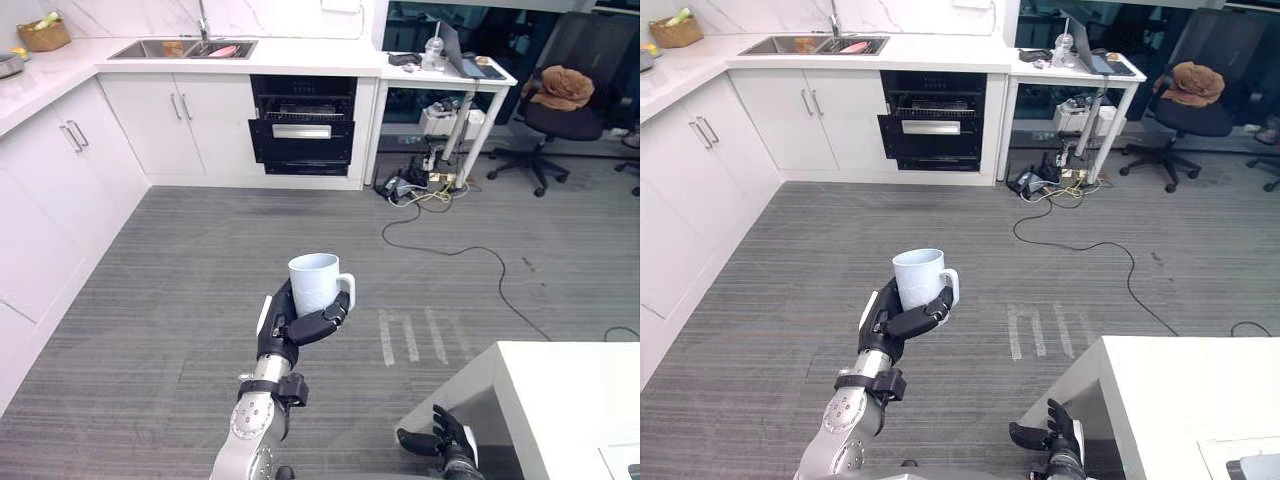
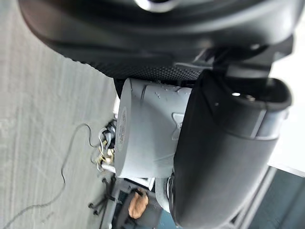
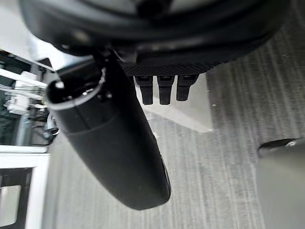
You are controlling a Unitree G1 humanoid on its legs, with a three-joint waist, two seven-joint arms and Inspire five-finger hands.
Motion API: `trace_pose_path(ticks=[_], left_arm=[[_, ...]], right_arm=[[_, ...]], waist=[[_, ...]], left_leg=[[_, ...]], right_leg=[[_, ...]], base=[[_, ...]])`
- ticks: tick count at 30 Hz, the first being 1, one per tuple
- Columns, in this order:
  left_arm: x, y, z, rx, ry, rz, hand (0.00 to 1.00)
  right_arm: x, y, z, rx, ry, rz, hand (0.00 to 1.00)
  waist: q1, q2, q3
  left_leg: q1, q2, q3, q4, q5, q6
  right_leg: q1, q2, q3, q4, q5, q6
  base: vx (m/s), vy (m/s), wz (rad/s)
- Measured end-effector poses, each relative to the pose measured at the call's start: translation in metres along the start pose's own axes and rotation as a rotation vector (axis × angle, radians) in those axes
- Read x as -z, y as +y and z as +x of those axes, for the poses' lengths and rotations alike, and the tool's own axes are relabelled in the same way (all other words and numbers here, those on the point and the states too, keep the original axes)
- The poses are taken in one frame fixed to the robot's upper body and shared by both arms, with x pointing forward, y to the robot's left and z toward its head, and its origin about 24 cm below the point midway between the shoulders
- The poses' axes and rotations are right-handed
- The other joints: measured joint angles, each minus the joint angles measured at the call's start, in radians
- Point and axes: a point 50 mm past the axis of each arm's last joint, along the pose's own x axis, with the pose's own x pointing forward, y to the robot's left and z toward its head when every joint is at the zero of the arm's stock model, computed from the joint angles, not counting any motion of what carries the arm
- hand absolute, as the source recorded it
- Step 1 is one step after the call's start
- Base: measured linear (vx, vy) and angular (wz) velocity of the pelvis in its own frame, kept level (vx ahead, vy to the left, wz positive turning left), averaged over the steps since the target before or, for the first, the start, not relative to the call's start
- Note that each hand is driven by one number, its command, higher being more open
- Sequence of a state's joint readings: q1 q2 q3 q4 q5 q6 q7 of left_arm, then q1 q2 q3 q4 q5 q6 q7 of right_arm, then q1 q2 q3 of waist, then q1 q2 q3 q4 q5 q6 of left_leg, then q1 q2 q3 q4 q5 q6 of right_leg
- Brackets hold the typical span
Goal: Walk over to the sink, pick up the cup, carry it to the dishwasher, place the cup inside the dishwasher, then close the dishwasher door
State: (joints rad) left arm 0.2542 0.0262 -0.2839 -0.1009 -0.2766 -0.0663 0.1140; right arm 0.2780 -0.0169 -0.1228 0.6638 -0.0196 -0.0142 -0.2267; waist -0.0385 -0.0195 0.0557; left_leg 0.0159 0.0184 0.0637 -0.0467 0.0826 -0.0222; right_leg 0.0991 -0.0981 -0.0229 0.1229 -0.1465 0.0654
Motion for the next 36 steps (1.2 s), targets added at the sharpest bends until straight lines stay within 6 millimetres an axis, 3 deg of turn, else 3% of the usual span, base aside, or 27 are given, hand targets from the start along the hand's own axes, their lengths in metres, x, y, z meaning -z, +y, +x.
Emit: trace_pose_path(ticks=[5,8,13,18,20,21,22,23,24,25,26,27,28,31,33,34,35,36], left_arm=[[-0.004,0.016,0.001,-0.075,-0.015,0.012,0.3],[-0.004,0.02,0.0,-0.108,-0.015,-0.001,0.3],[-0.005,0.026,-0.002,-0.144,-0.019,-0.02,0.3],[-0.005,0.034,-0.007,-0.181,-0.02,-0.019,0.3],[-0.011,0.035,-0.01,-0.183,-0.043,-0.016,0.3],[-0.012,0.034,-0.01,-0.178,-0.049,-0.018,0.3],[-0.013,0.034,-0.01,-0.179,-0.056,-0.023,0.3],[-0.013,0.033,-0.01,-0.18,-0.055,-0.024,0.3],[-0.018,0.033,-0.01,-0.171,-0.072,-0.015,0.3],[-0.019,0.033,-0.011,-0.169,-0.075,-0.011,0.3],[-0.021,0.032,-0.01,-0.158,-0.083,-0.004,0.3],[-0.021,0.031,-0.01,-0.162,-0.087,-0.006,0.3],[-0.021,0.032,-0.01,-0.164,-0.086,-0.006,0.3],[-0.022,0.027,-0.008,-0.144,-0.092,-0.01,0.3],[-0.026,0.018,-0.002,-0.103,-0.111,-0.013,0.3],[-0.027,0.012,0.001,-0.077,-0.118,-0.017,0.3],[-0.024,0.008,0.002,-0.065,-0.107,-0.029,0.3],[-0.022,0.005,0.0,-0.062,-0.102,-0.04,0.3]], right_arm=[[-0.022,0.007,0.007,-0.012,-0.064,0.009,0.9],[-0.039,0.013,0.01,-0.024,-0.118,0.012,0.9],[-0.059,0.012,0.014,0.002,-0.179,0.025,0.9],[-0.081,0.014,0.015,0.007,-0.253,0.038,0.9],[-0.088,0.015,0.016,0.015,-0.272,0.05,0.9],[-0.088,0.013,0.016,0.022,-0.271,0.051,0.9],[-0.089,0.01,0.017,0.028,-0.277,0.045,0.9],[-0.09,0.008,0.017,0.029,-0.279,0.043,0.9],[-0.089,0.012,0.016,0.023,-0.276,0.053,0.9],[-0.089,0.013,0.015,0.021,-0.275,0.055,0.9],[-0.087,0.015,0.013,0.016,-0.273,0.064,0.9],[-0.09,0.018,0.007,0.007,-0.302,0.082,0.9],[-0.092,0.02,0.004,0.001,-0.318,0.087,0.9],[-0.107,0.023,-0.008,-0.017,-0.405,0.12,0.9],[-0.115,0.021,-0.01,-0.014,-0.446,0.13,0.9],[-0.117,0.02,-0.011,-0.011,-0.455,0.129,0.9],[-0.114,0.018,-0.011,-0.01,-0.446,0.115,0.9],[-0.113,0.019,-0.011,-0.014,-0.445,0.107,0.9]], waist=[[0.028,0.005,0.024],[0.057,0.018,0.055],[0.06,0.038,0.084],[0.077,0.038,0.087],[0.077,0.018,0.099],[0.072,0.017,0.098],[0.069,0.014,0.1],[0.063,0.014,0.1],[0.045,0.01,0.105],[0.043,0.006,0.108],[0.032,0.003,0.116],[0.033,0.005,0.124],[0.034,0.007,0.125],[0.036,0.007,0.121],[0.025,0.0,0.116],[0.017,-0.002,0.114],[0.006,0.02,0.104],[0.008,0.036,0.097]], left_leg=[[-0.013,-0.028,-0.071,0.035,-0.001,0.001],[-0.1,-0.021,-0.083,0.176,-0.074,0.001],[-0.199,0.082,0.136,0.285,-0.099,0.004],[-0.259,0.074,0.141,0.373,-0.156,0.03],[-0.273,0.064,0.194,0.473,-0.231,0.057],[-0.273,0.054,0.197,0.493,-0.257,0.06],[-0.272,0.033,0.191,0.52,-0.294,0.069],[-0.269,0.023,0.187,0.524,-0.306,0.074],[-0.239,-0.008,0.153,0.521,-0.321,0.093],[-0.231,-0.013,0.147,0.519,-0.323,0.096],[-0.209,-0.017,0.122,0.514,-0.343,0.121],[-0.166,-0.018,0.095,0.493,-0.36,0.127],[-0.146,-0.019,0.088,0.48,-0.366,0.127],[-0.043,-0.042,0.053,0.394,-0.371,0.114],[-0.002,-0.063,0.005,0.347,-0.376,0.102],[0.023,-0.073,-0.028,0.335,-0.387,0.083],[0.047,-0.052,-0.03,0.341,-0.407,0.053],[0.049,-0.031,-0.029,0.356,-0.412,0.041]], right_leg=[[0.036,-0.013,-0.066,0.013,-0.023,0.003],[0.039,-0.009,-0.12,0.035,-0.032,0.002],[0.031,-0.005,-0.222,0.027,-0.034,0.003],[0.012,-0.031,-0.229,0.041,-0.063,0.024],[-0.017,-0.088,-0.232,0.143,-0.142,0.048],[-0.015,-0.104,-0.234,0.188,-0.151,0.071],[-0.064,-0.144,-0.217,0.333,-0.173,0.075],[-0.105,-0.161,-0.205,0.424,-0.163,0.069],[-0.218,-0.181,-0.122,0.675,-0.057,0.031],[-0.233,-0.18,-0.104,0.714,-0.028,0.024],[-0.271,-0.161,-0.062,0.795,-0.062,0.037],[-0.328,-0.105,-0.034,0.823,-0.121,0.026],[-0.349,-0.084,-0.035,0.808,-0.133,0.021],[-0.442,-0.009,-0.059,0.617,-0.15,0.007],[-0.479,0.023,-0.06,0.438,-0.121,-0.007],[-0.484,0.033,-0.06,0.362,-0.02,-0.046],[-0.453,0.04,-0.087,0.364,0.02,-0.064],[-0.44,0.052,-0.1,0.364,0.016,-0.064]], base=[[-0.04,-0.015,0.48],[-0.12,-0.019,0.55],[-0.04,0.0,0.58],[0.06,0.072,0.08],[0.12,0.167,0.12],[0.19,0.147,0.17],[0.17,0.117,0.21],[0.33,0.236,0.49],[0.3,0.214,0.5],[0.39,0.204,0.66],[0.32,0.076,0.6],[0.32,0.066,0.59],[0.34,0.06,0.42],[0.35,0.029,0.43],[0.44,-0.009,0.82],[0.63,-0.064,1.05],[0.65,-0.068,0.89],[0.67,-0.071,0.55]])
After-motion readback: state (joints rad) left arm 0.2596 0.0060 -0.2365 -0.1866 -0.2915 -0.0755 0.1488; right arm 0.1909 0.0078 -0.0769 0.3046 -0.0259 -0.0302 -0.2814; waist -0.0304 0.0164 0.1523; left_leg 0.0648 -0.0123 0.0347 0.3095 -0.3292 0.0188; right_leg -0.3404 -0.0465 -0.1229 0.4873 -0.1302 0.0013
